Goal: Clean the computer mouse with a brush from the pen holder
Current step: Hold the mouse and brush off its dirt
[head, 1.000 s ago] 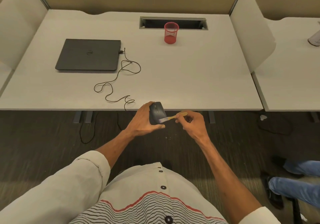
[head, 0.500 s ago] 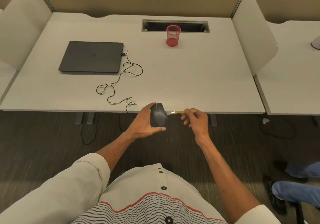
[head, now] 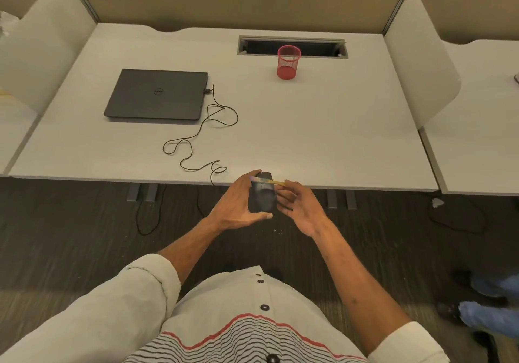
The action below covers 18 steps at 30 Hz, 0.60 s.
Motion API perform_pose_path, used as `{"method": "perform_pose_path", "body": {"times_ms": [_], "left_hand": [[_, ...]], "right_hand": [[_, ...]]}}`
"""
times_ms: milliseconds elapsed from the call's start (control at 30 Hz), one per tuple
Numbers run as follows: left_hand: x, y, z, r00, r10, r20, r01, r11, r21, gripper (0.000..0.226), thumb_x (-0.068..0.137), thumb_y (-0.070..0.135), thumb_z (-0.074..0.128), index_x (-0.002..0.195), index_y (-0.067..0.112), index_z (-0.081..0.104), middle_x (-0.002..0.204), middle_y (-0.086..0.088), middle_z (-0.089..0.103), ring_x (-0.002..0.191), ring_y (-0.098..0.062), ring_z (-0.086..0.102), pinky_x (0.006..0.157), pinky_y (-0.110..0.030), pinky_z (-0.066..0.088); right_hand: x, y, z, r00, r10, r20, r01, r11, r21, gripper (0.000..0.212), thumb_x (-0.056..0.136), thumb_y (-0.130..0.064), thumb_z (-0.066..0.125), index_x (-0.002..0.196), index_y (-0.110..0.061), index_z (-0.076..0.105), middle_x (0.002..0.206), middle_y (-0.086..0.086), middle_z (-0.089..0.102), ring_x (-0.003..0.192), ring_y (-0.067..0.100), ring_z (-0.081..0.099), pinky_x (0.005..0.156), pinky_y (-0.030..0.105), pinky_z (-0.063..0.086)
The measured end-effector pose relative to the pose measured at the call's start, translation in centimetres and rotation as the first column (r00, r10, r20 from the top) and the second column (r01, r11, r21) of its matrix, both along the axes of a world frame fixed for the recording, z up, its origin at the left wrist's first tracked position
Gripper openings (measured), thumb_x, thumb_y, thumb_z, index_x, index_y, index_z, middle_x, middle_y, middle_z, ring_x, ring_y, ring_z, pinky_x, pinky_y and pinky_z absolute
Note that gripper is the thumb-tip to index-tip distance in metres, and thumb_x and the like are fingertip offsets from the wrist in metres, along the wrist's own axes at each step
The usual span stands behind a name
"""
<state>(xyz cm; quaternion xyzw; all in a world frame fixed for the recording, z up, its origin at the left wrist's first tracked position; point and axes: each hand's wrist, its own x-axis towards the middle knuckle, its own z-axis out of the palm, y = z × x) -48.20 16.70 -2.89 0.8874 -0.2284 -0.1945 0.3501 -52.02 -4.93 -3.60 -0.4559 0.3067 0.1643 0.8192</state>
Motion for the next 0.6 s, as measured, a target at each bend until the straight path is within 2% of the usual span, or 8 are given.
{"method": "perform_pose_path", "body": {"times_ms": [67, 133, 300, 433, 533, 600], "left_hand": [[0.1, 0.2, 0.0, 1.000, -0.018, 0.018, 0.018, 1.000, -0.001, 0.119, 0.081, 0.055, 0.090, 0.170, 0.022, 0.017, 0.174, 0.001, 0.029, 0.158, -0.019, 0.036, 0.133, -0.045, 0.033], [0.2, 0.3, -0.1, 0.999, -0.037, 0.031, 0.037, 0.999, 0.021, 0.120, 0.082, 0.057, 0.088, 0.171, 0.022, 0.015, 0.175, 0.000, 0.027, 0.160, -0.019, 0.033, 0.134, -0.043, 0.032], [0.7, 0.4, -0.3, 0.997, -0.060, 0.056, 0.053, 0.992, 0.111, 0.120, 0.083, 0.061, 0.085, 0.171, 0.017, 0.015, 0.174, -0.004, 0.027, 0.160, -0.023, 0.033, 0.134, -0.043, 0.031], [0.9, 0.5, -0.3, 0.998, -0.055, 0.035, 0.051, 0.993, 0.108, 0.119, 0.082, 0.057, 0.087, 0.171, 0.019, 0.017, 0.171, -0.004, 0.032, 0.156, -0.023, 0.039, 0.132, -0.047, 0.036], [1.1, 0.6, -0.3, 0.998, -0.054, 0.020, 0.051, 0.992, 0.113, 0.127, 0.081, 0.056, 0.088, 0.173, 0.023, 0.006, 0.173, -0.006, 0.030, 0.157, -0.024, 0.037, 0.132, -0.043, 0.033], [1.3, 0.7, -0.3, 0.997, -0.070, 0.033, 0.065, 0.990, 0.128, 0.125, 0.082, 0.055, 0.087, 0.173, 0.021, 0.009, 0.173, -0.006, 0.031, 0.157, -0.023, 0.038, 0.131, -0.040, 0.033]], "right_hand": [[-0.1, 0.4, -0.1, 1.000, 0.006, -0.005, -0.006, 1.000, 0.012, 0.020, 0.105, -0.029, 0.067, 0.109, -0.011, 0.076, 0.118, 0.015, 0.081, 0.124, 0.037, 0.072, 0.113, 0.052, 0.052], [0.0, 0.7, -0.1, 1.000, -0.004, -0.006, 0.004, 1.000, 0.002, 0.019, 0.106, -0.029, 0.067, 0.105, -0.012, 0.077, 0.115, 0.015, 0.081, 0.123, 0.037, 0.072, 0.113, 0.053, 0.053], [0.1, 1.5, -0.2, 0.999, -0.038, -0.025, 0.037, 0.999, -0.020, 0.017, 0.106, -0.025, 0.066, 0.107, -0.010, 0.075, 0.116, 0.016, 0.080, 0.123, 0.038, 0.072, 0.112, 0.055, 0.054], [0.4, 2.1, -0.2, 0.998, -0.048, -0.036, 0.046, 0.998, -0.051, 0.017, 0.107, -0.023, 0.066, 0.109, -0.008, 0.075, 0.123, 0.020, 0.079, 0.122, 0.037, 0.073, 0.111, 0.055, 0.055], [0.5, 2.5, -0.3, 0.998, -0.055, -0.043, 0.052, 0.996, -0.074, 0.021, 0.107, -0.023, 0.066, 0.116, -0.006, 0.074, 0.121, 0.019, 0.079, 0.120, 0.035, 0.074, 0.109, 0.054, 0.056], [0.6, 2.7, -0.3, 0.997, -0.059, -0.047, 0.055, 0.994, -0.090, 0.025, 0.107, -0.023, 0.066, 0.121, -0.003, 0.073, 0.121, 0.019, 0.079, 0.119, 0.035, 0.074, 0.107, 0.053, 0.058]]}}
